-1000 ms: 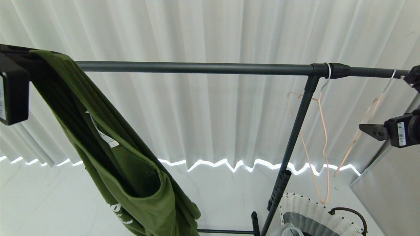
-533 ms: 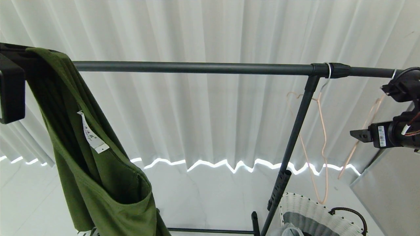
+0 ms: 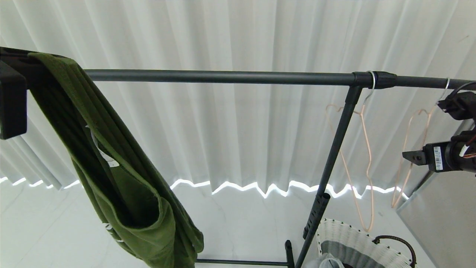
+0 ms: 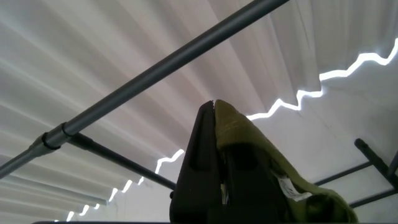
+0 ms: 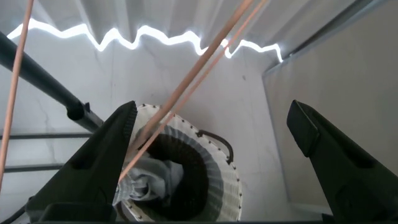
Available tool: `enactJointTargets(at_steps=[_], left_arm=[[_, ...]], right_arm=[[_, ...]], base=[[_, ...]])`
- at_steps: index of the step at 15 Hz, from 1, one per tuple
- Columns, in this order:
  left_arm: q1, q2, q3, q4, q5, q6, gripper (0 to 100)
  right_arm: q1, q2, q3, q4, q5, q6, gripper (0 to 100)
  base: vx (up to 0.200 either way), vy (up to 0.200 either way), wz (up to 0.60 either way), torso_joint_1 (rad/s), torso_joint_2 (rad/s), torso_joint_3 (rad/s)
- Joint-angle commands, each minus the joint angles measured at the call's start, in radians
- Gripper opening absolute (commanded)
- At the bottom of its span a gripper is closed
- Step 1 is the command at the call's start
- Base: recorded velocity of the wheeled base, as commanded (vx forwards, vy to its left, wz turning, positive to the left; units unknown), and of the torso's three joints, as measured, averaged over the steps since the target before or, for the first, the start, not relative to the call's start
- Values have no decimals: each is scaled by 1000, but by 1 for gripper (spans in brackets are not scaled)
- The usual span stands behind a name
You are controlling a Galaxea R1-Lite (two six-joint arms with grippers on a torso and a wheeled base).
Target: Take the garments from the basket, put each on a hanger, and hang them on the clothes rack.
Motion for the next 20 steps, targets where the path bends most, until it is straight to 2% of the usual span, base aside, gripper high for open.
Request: enactJointTargets(at_steps=[1,3,8,17,18,20], left_arm=[[0,1,-1,0,0,4,0],[0,1,-1,0,0,4,0],[0,-1,-3,0,0,4,0],[0,-1,-3,0,3,5,0],[0,-1,-3,0,3,5,0],[0,-1,-3,0,5,5,0]], right_arm=[[-1,-12,2,0,0,4,100],[-1,-12,2,-2,1,35,100],[-17,36,-4,0,1,170,100],[-60,114,-7,1,1,182,100],[-65,116,-6,1,1,182,0],[-77,123,-6,1,3,182,0]], base=[[0,0,0,0,0,0],[0,0,0,0,0,0],[0,0,0,0,0,0],[0,0,0,0,0,0],[0,0,0,0,0,0],[0,0,0,0,0,0]])
